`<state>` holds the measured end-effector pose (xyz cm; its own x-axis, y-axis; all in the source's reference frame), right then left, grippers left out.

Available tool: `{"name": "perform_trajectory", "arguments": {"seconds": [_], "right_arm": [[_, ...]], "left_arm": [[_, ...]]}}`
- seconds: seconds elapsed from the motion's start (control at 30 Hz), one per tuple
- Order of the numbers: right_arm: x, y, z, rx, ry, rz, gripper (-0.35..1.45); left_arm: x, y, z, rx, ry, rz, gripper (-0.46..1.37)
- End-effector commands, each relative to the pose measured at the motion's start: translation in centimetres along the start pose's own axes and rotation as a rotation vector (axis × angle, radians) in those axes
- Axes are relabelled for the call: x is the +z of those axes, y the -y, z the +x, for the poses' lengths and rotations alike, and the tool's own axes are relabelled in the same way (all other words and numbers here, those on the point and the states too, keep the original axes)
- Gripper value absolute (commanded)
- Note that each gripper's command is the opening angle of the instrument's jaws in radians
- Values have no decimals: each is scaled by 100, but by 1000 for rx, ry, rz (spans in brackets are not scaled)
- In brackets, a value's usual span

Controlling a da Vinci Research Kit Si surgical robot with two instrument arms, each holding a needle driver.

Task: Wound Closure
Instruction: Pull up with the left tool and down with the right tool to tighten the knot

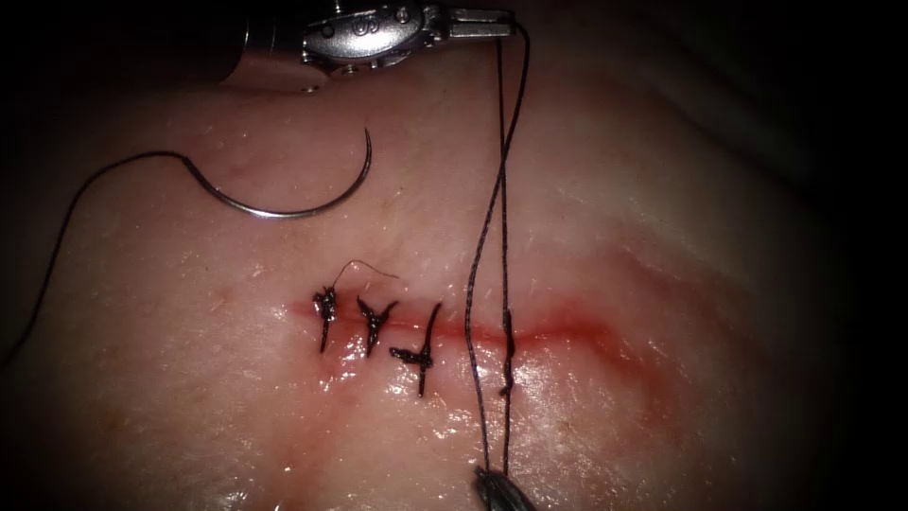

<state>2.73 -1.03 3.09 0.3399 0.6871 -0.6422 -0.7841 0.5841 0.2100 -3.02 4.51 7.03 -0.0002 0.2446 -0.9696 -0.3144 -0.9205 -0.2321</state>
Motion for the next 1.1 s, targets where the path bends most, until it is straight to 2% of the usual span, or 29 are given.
{"name": "perform_trajectory", "arguments": {"seconds": [0.03, 0.23, 0.47, 0.67, 0.9, 1.1], "right_arm": [[2, -2, 3, -10, -3, 8, -35], [12, -9, 8, -32, -6, 32, -35], [21, -12, 4, -39, -11, 49, -35], [16, -5, -4, -61, -2, 59, -35], [6, 10, -23, -83, 22, 79, -35], [5, 16, -25, -84, 27, 81, -35]], "left_arm": [[6, 8, -7, 6, 3, 4, -35], [21, 29, -36, 13, 5, 9, -35], [21, 54, -57, -12, 2, 16, -35], [14, 58, -69, -23, 4, 22, -35], [4, 60, -79, -35, 12, 31, -35], [0, 53, -79, -35, 13, 35, -35]]}}
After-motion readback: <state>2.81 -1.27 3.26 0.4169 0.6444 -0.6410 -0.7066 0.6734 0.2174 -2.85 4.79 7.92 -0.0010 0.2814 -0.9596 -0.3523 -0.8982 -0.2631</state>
